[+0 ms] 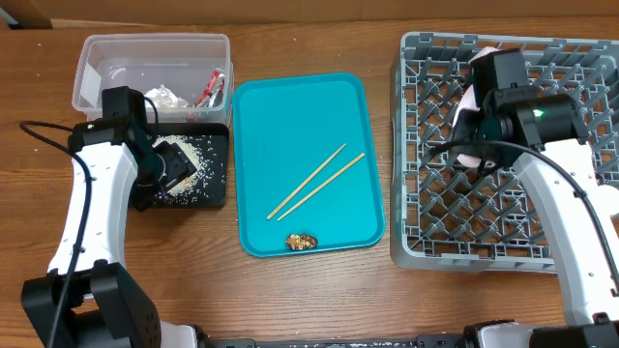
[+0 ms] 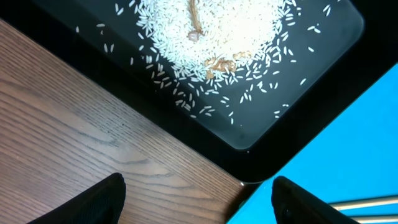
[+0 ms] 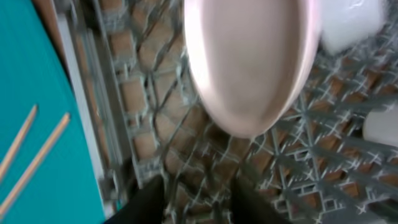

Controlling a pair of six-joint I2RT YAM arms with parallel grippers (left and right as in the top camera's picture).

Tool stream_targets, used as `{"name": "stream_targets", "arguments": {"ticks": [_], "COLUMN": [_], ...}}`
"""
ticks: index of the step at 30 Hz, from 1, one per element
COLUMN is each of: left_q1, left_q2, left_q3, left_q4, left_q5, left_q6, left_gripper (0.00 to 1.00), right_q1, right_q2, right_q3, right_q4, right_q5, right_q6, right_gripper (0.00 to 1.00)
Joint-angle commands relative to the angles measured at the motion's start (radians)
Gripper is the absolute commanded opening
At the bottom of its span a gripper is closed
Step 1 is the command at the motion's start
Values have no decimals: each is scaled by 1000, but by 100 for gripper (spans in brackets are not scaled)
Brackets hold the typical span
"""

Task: Sort waste into correct bins and load items into the dishwasher
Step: 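Move the right gripper left out of the rack to the teal tray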

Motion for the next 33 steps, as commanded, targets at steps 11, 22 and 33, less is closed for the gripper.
{"name": "stream_targets", "arguments": {"ticks": [11, 22, 33], "left_q1": [-59, -61, -61], "left_q2": [-24, -24, -24], "left_q3": [20, 20, 20], "left_q4": [10, 12, 13], "left_q5": [4, 5, 4], "left_q6": [18, 18, 19], "left_gripper": [77, 78, 78], "right_q1": [-1, -1, -1], "right_q2": [5, 5, 5], "right_q3": [-308, -410, -465], "right_q4": [-60, -87, -116], "right_q5": [-343, -332, -325], "right_q6": [15, 115, 177], "right_gripper": [26, 27, 28]}}
